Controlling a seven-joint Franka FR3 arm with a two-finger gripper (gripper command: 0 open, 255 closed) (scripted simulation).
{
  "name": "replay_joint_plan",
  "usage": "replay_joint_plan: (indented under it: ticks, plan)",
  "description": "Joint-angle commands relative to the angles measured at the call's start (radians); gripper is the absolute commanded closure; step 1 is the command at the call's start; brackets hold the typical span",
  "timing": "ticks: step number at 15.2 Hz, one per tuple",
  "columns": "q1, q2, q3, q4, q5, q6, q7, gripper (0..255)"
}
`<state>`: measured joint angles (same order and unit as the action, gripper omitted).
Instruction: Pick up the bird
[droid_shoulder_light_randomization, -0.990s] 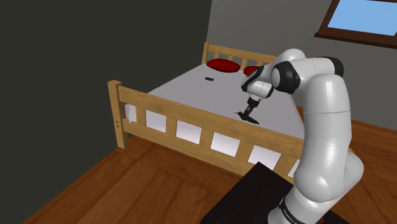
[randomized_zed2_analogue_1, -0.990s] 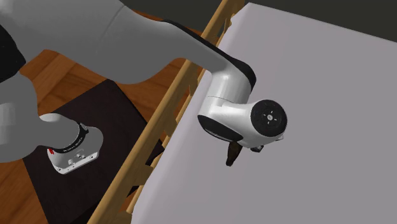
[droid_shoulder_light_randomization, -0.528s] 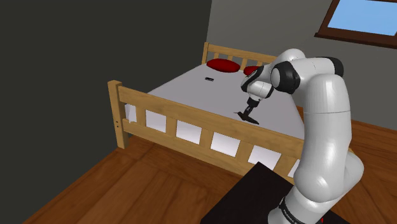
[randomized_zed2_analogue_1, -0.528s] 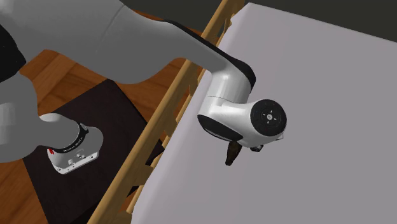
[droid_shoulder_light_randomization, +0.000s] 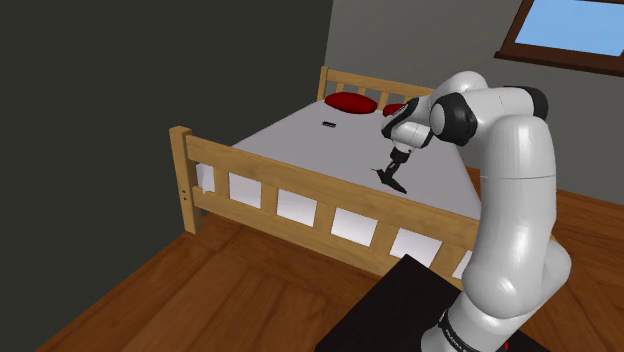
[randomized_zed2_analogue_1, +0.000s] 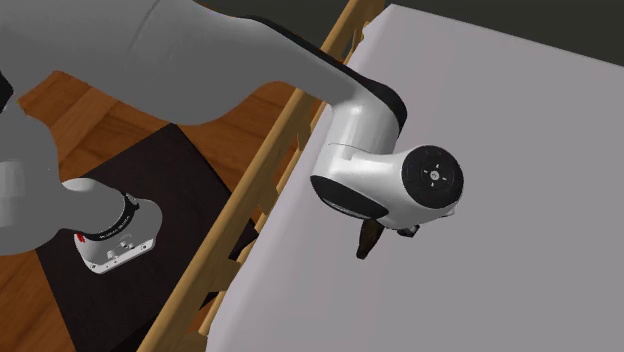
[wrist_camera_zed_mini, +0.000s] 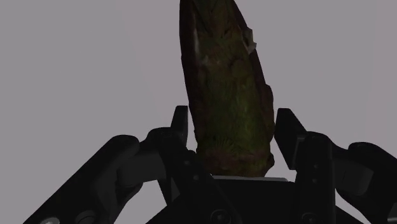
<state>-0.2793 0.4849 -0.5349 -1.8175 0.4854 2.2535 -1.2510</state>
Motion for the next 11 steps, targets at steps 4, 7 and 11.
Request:
replay_joint_plan:
  ticks: [4, 7, 11]
  plan:
    - [0.011, -0.037, -0.018, 0.014, -0.031, -0.045, 0.023, 255]
    - [0.017, -0.058, -0.027, 0.026, -0.049, -0.074, 0.037, 255]
    - [0.021, -0.072, -0.033, 0.036, -0.061, -0.095, 0.047, 255]
